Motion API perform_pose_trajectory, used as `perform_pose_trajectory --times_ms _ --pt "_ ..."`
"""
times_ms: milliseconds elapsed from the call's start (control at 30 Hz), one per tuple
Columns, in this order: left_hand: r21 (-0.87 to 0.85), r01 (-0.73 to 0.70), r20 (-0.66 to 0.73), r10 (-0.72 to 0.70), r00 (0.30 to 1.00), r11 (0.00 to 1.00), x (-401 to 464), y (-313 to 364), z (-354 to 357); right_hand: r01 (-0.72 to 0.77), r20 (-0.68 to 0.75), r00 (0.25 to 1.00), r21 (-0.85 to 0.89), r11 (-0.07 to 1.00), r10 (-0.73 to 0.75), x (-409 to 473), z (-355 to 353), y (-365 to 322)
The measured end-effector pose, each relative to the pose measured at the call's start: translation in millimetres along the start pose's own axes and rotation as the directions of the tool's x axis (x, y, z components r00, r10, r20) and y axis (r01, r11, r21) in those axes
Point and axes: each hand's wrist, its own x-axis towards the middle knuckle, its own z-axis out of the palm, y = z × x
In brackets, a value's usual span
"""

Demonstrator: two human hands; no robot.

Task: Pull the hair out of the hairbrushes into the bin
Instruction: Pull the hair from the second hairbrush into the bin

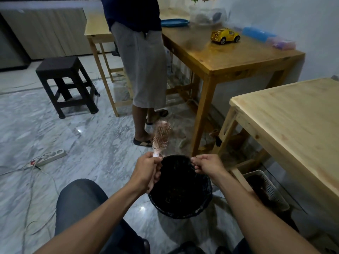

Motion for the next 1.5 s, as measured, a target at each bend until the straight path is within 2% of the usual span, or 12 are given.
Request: perform_pose_trajectory --times_ms 100,267,367,467,500,533,633,767,1000,1133,1367,1500 --pt "-0.090 0.001 -0.069 -0.007 0.998 0.996 3 3 -3 -0.073 -0.091 0.993 -0.049 0.996 0.068 8 -7 16" --pt "-0.003 -0.043 -0.079 0.043 0.996 0.999 -1 5 -9 -0.088 -0.122 0.991 -0.255 0.963 0.058 11 -5 27" --pt "0.029 -0.053 -0.056 0.055 0.997 0.998 -3 0 -5 -0.103 -0.039 0.995 -0.280 0.955 0.095 15 3 20" --pt "0.038 -0.066 -0.045 0.067 0.997 0.997 -4 -4 -1 0.005 0.113 0.990 -0.643 0.766 0.088 16 3 6" --pt "0.058 -0.074 -0.042 0.076 0.996 0.996 -4 -5 0 0.058 0.171 0.982 -0.675 0.735 0.079 13 3 1" --pt "0.083 -0.081 -0.036 0.084 0.996 0.993 -5 -4 0 0.091 0.219 0.974 -0.602 0.793 0.054 9 2 -5" --pt "0.155 -0.088 0.012 0.087 0.996 0.984 -3 -4 0 0.174 0.373 0.921 -0.129 0.976 -0.114 -1 10 -19" --pt "0.175 -0.085 0.080 0.072 0.994 0.981 -1 -7 -1 0.125 0.499 0.847 0.142 0.982 -0.181 -22 19 -38" --pt "0.180 -0.100 0.020 0.098 0.995 0.979 6 -5 -9 0.173 0.206 0.960 0.106 0.979 -0.191 -24 19 -14" --pt "0.075 -0.122 -0.046 0.126 0.991 0.990 6 -6 -7 0.156 0.109 0.983 -0.064 0.986 -0.148 -27 14 -7" --pt "0.073 -0.174 -0.150 0.184 0.972 0.982 15 -4 -15 -0.157 -0.090 0.986 -0.228 0.961 0.140 -17 11 0" --pt "0.013 -0.247 -0.186 0.245 0.951 0.969 20 10 -19 -0.202 -0.241 0.963 -0.367 0.908 0.118 -6 7 23"
